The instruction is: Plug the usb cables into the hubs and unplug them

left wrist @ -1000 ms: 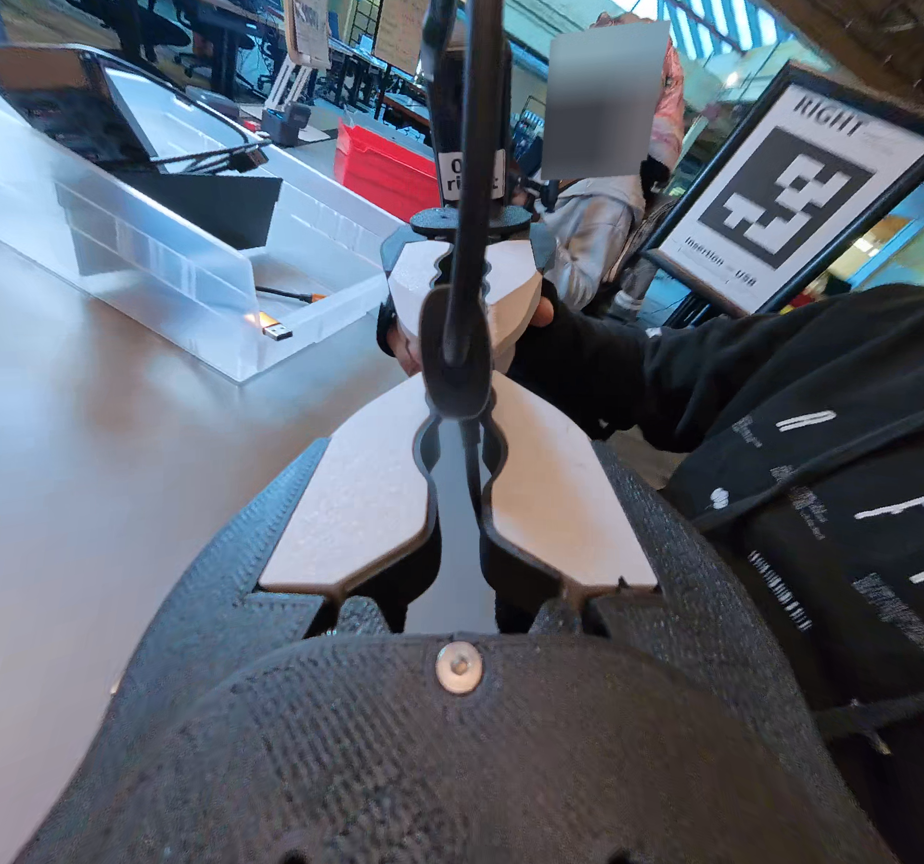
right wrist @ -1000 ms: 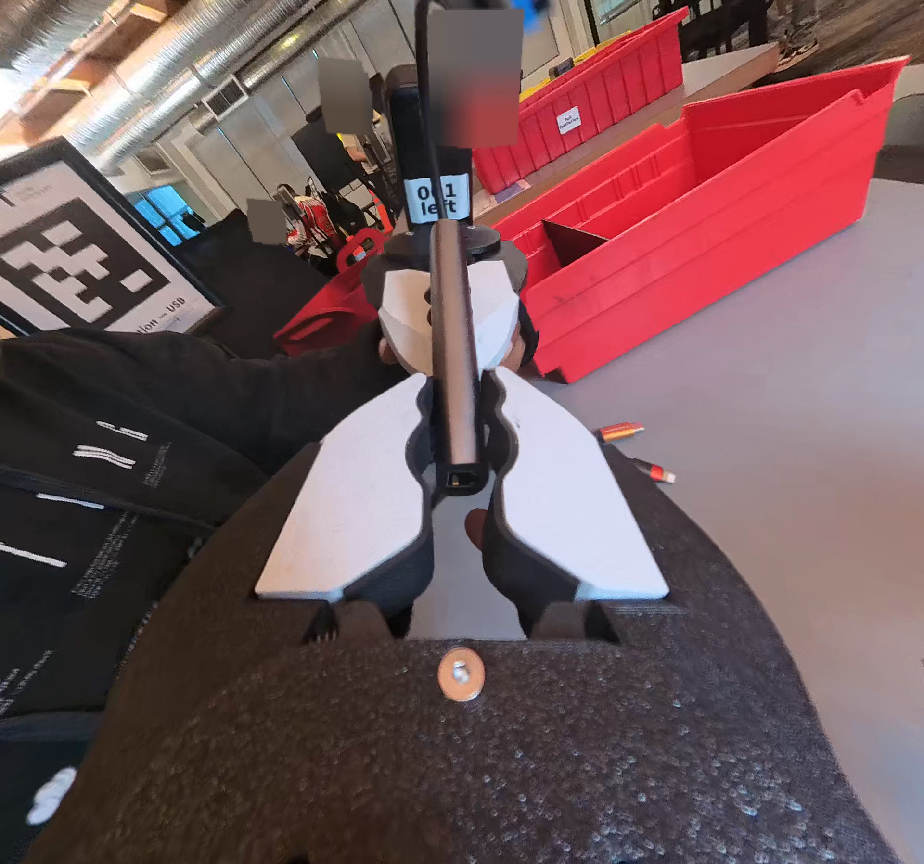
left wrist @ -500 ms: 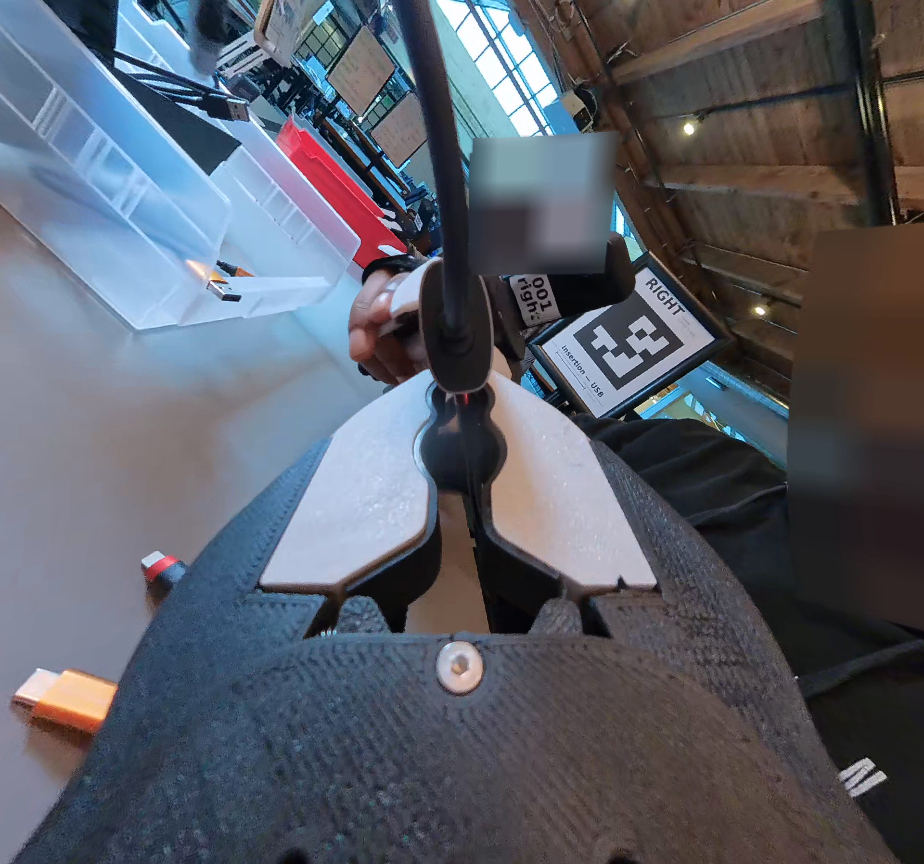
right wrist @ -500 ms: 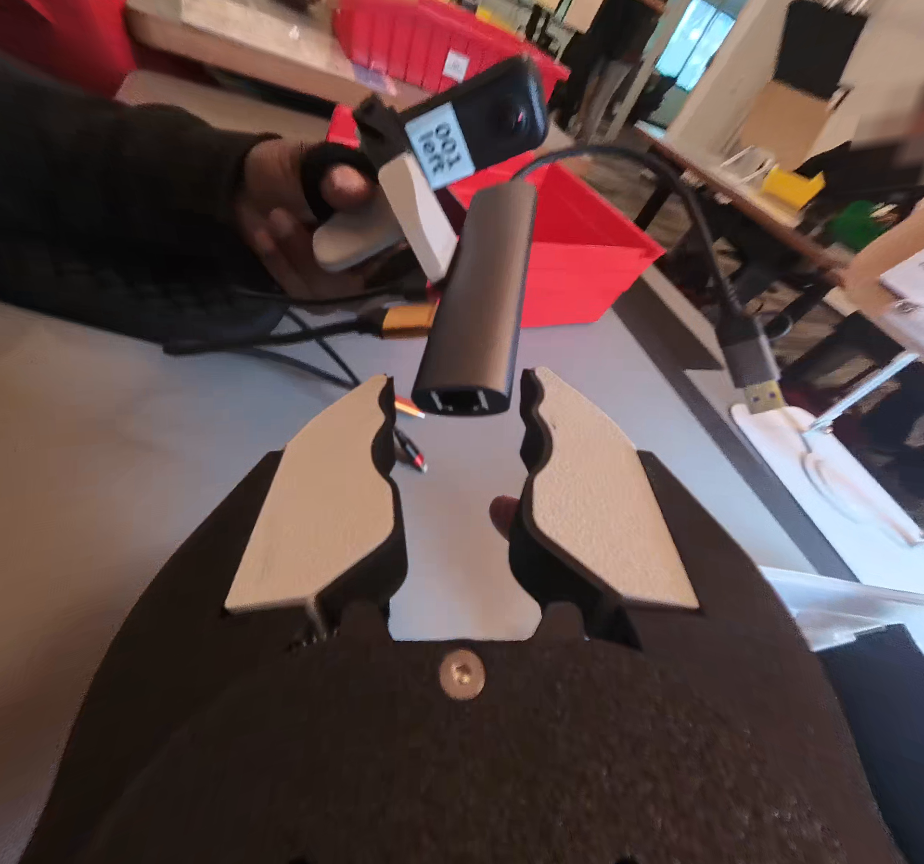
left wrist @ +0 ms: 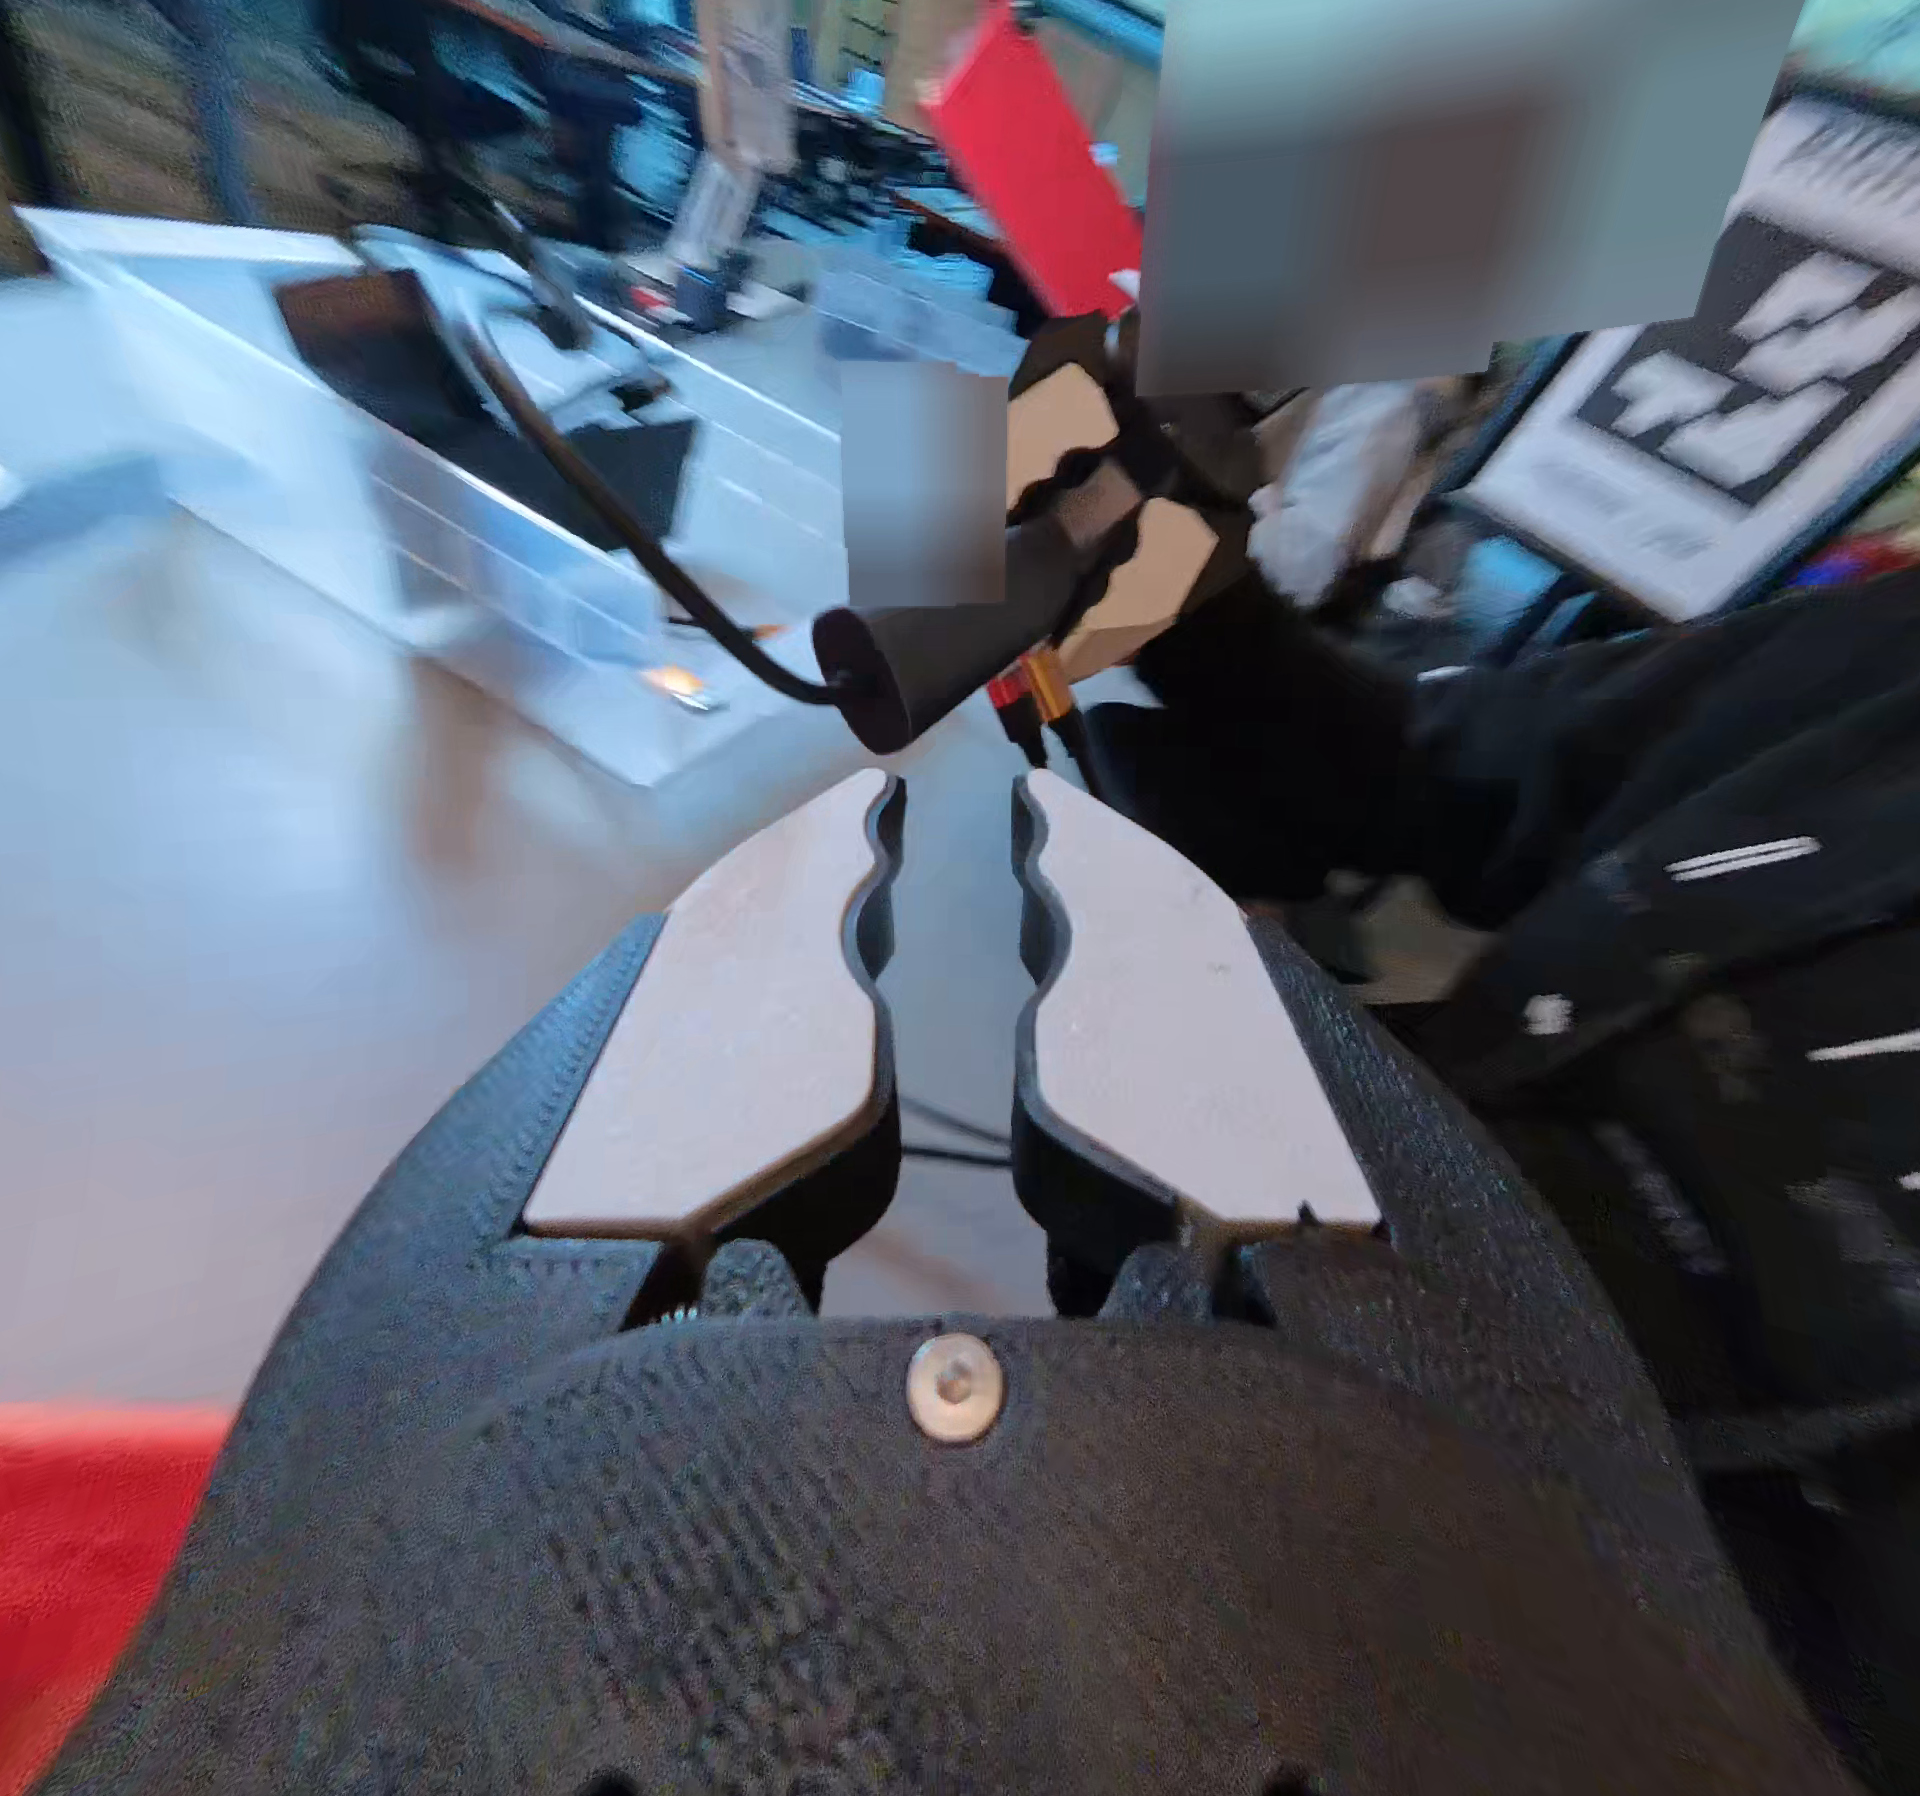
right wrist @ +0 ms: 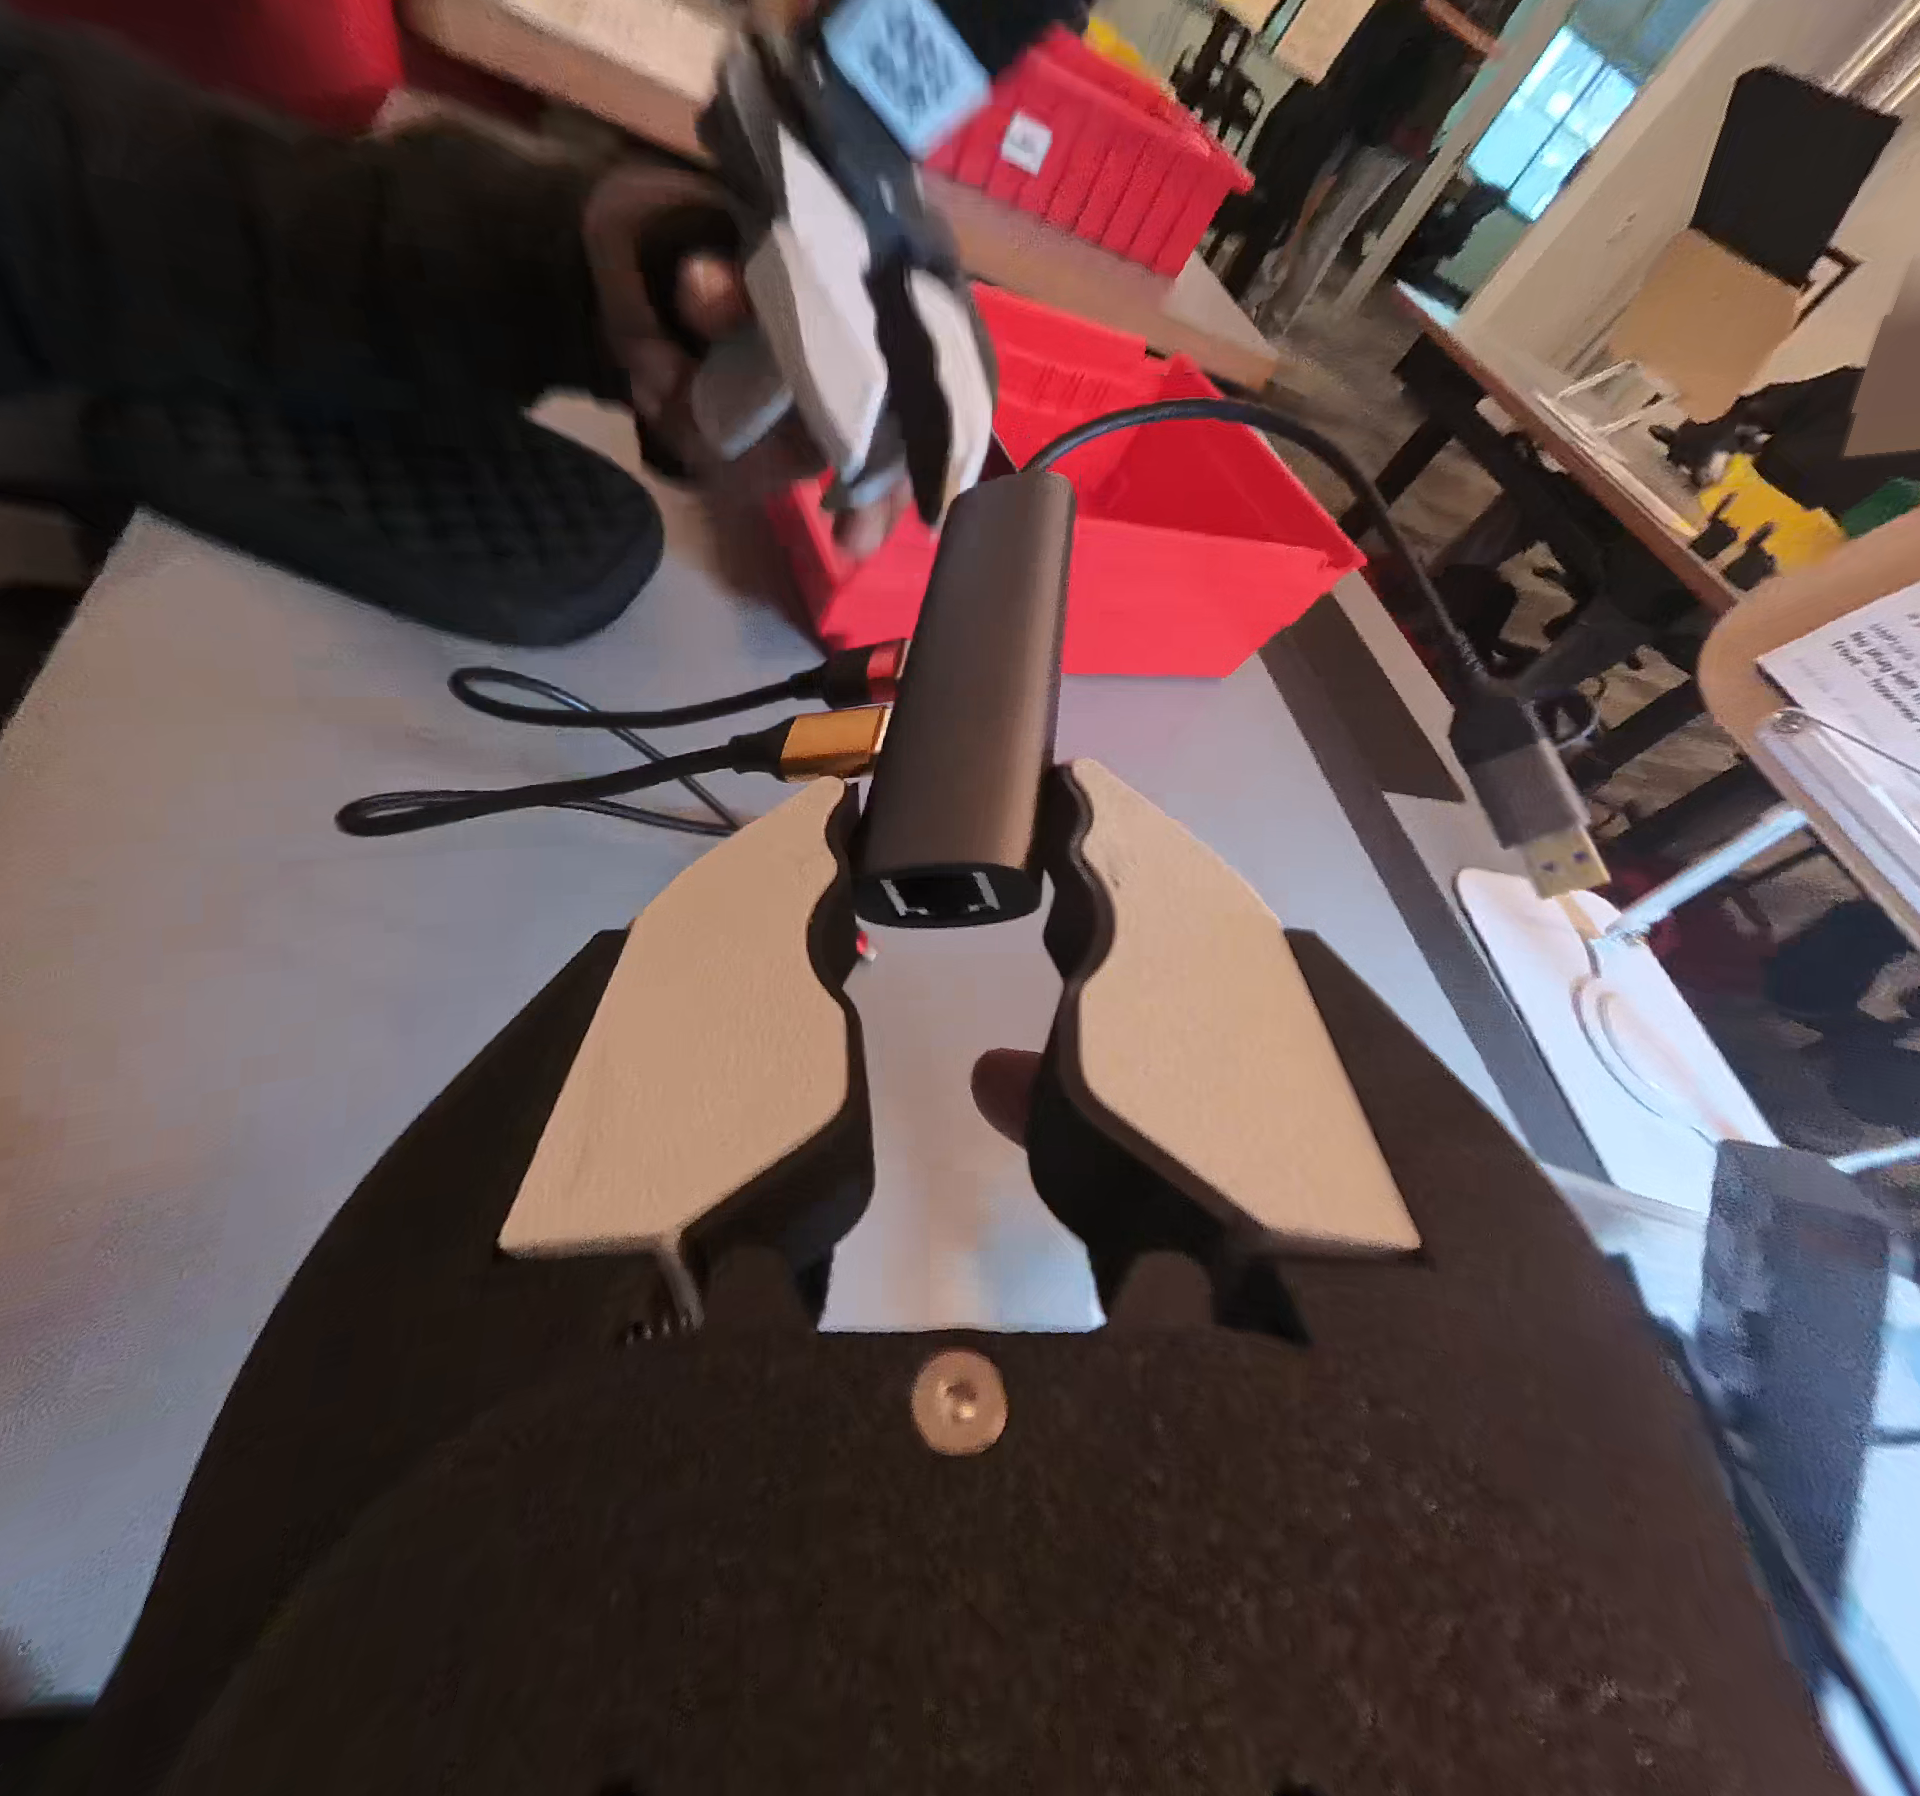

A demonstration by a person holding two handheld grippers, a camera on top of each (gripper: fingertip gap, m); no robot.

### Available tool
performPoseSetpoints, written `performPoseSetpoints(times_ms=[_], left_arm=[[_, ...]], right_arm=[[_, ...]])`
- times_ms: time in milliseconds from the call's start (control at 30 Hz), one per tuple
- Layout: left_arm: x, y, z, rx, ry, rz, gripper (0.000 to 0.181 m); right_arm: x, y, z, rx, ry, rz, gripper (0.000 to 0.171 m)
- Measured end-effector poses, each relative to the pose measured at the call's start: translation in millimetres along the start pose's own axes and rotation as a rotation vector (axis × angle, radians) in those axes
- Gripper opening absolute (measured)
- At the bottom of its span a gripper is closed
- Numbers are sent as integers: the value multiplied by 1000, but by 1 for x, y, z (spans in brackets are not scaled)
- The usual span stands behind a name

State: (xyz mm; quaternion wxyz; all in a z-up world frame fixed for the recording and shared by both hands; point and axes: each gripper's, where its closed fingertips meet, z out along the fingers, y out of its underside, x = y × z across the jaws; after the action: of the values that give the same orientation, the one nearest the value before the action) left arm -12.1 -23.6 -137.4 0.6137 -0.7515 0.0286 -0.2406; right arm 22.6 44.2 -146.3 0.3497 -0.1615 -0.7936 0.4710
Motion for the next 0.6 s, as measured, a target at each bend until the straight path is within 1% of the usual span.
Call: performPoseSetpoints(times_ms=[67, 100, 167, 233, 300, 367, 433, 467, 533, 600], left_arm=[[-4, -14, -13, 1, -139, 173, 18], [-3, -18, -14, -11, -178, 252, 20], [3, -14, -3, -89, -188, 378, 29], [3, 12, 18, -269, -155, 439, 44], [1, 45, 33, -452, -91, 476, 52], [-4, 73, 39, -595, -38, 495, 49], [1, 88, 41, -668, 45, 503, 37], [2, 90, 42, -670, 60, 499, 32], [6, 90, 42, -653, 91, 473, 28], [6, 87, 43, -605, 83, 445, 25]], right_arm=[[-2, 12, -1, -115, -44, -39, 33], [-5, 19, 2, -178, -82, -54, 33], [-16, 27, 15, -275, -151, -106, 33], [-30, 30, 30, -349, -219, -170, 33], [-40, 29, 41, -391, -264, -234, 33], [-47, 29, 48, -443, -289, -301, 33], [-52, 31, 49, -492, -298, -353, 33], [-55, 31, 48, -506, -306, -367, 33], [-57, 31, 46, -506, -300, -381, 33], [-53, 31, 44, -499, -265, -386, 32]])
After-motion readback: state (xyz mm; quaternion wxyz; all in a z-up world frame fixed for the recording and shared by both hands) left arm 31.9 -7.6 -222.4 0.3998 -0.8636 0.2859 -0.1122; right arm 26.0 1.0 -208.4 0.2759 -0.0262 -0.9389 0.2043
